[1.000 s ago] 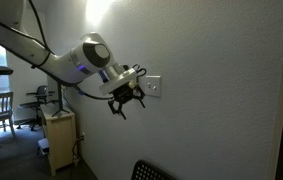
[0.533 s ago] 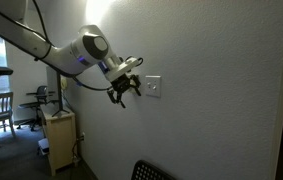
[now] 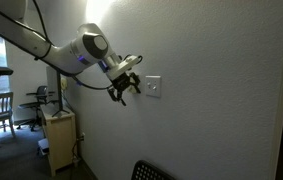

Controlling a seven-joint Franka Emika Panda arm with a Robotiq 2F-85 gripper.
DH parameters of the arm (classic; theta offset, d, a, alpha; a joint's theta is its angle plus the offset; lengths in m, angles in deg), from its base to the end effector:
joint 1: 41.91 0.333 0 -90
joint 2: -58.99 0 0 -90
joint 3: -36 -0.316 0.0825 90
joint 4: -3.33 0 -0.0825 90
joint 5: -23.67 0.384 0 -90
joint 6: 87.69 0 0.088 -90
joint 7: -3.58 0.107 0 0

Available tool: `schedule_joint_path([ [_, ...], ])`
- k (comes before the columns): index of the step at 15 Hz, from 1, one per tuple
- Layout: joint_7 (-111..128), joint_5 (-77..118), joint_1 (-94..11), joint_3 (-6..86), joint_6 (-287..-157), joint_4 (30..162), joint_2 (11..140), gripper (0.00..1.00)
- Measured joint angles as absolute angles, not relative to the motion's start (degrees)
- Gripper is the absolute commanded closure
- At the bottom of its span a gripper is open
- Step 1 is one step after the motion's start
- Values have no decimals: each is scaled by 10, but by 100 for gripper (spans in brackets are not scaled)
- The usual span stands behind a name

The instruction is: Flip the the switch on the wall to turn off the light.

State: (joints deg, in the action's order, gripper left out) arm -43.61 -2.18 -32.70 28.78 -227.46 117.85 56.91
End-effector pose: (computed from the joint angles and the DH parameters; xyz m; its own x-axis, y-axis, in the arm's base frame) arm 0.5609 0.1654 0.5268 0.1923 0.9807 -0.0358 0.8164 -0.1397 0.5603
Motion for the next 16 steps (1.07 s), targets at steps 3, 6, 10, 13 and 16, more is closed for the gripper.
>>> schedule_joint_path([
  [3, -539, -1, -327, 288, -2286, 1154, 569, 0],
  [6, -670, 63, -323, 287, -2285, 1118, 578, 0],
  [10, -810, 111, -321, 285, -2275, 1053, 621, 0],
  [13, -799, 59, -323, 290, -2279, 1000, 665, 0],
  [16, -728, -1, -323, 297, -2293, 963, 707, 0],
])
